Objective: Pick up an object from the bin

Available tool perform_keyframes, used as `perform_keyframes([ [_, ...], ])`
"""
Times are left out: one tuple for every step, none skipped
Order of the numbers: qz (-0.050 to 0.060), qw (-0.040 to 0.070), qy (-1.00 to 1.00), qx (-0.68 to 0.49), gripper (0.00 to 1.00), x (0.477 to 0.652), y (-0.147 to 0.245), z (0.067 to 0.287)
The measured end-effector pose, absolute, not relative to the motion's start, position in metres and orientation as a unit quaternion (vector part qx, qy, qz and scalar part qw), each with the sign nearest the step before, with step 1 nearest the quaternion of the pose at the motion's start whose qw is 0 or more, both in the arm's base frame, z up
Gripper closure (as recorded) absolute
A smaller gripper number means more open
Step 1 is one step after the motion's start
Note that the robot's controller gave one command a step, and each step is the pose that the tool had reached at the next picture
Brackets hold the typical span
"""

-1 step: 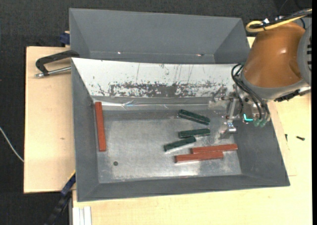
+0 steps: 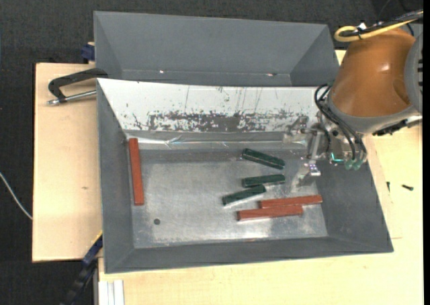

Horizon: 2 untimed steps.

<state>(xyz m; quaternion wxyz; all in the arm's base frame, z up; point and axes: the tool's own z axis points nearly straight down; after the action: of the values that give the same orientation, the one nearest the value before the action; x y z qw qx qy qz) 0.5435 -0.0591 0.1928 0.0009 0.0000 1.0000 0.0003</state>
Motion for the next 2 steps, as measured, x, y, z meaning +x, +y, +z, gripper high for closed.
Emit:
perform_keyframes([
  [0.0, 0.004, 1.0, 0.0, 0.0, 0.535, -0.055, 0.138],
  [0.0, 0.004, 1.0, 0.006, 1.0, 0.541, -0.054, 0.1],
])
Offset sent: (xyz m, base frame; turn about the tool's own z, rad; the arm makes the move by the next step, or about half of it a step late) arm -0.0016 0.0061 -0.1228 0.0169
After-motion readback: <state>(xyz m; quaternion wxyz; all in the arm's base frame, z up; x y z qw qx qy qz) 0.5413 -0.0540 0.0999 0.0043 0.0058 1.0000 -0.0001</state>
